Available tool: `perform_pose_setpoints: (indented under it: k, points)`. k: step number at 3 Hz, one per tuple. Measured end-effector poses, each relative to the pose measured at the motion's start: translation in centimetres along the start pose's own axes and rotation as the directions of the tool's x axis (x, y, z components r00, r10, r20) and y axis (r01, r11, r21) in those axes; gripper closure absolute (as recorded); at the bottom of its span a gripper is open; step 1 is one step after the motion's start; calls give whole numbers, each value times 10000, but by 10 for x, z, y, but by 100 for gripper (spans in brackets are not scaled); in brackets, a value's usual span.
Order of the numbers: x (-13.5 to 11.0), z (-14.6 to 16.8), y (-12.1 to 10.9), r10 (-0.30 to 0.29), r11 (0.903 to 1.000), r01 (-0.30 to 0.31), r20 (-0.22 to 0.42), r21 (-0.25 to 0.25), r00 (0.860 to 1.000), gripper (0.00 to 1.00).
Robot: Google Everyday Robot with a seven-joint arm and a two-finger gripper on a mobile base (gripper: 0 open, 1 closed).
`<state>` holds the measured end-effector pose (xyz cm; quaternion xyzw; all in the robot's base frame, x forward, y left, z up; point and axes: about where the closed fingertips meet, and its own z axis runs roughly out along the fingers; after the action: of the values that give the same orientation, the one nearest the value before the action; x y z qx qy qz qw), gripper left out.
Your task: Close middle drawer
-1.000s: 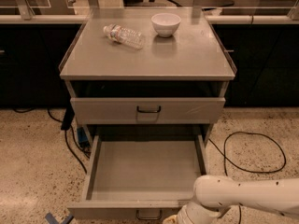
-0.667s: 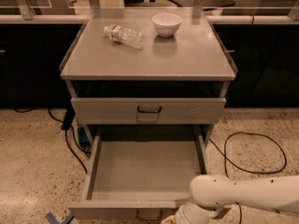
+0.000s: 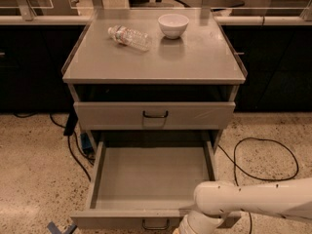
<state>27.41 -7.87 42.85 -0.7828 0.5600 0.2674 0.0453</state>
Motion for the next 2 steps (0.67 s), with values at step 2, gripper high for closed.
perform_pose_setpoints:
  k: [2]
  points:
    - [0,-2,2,-190,9998,190,76,-32,9998,100]
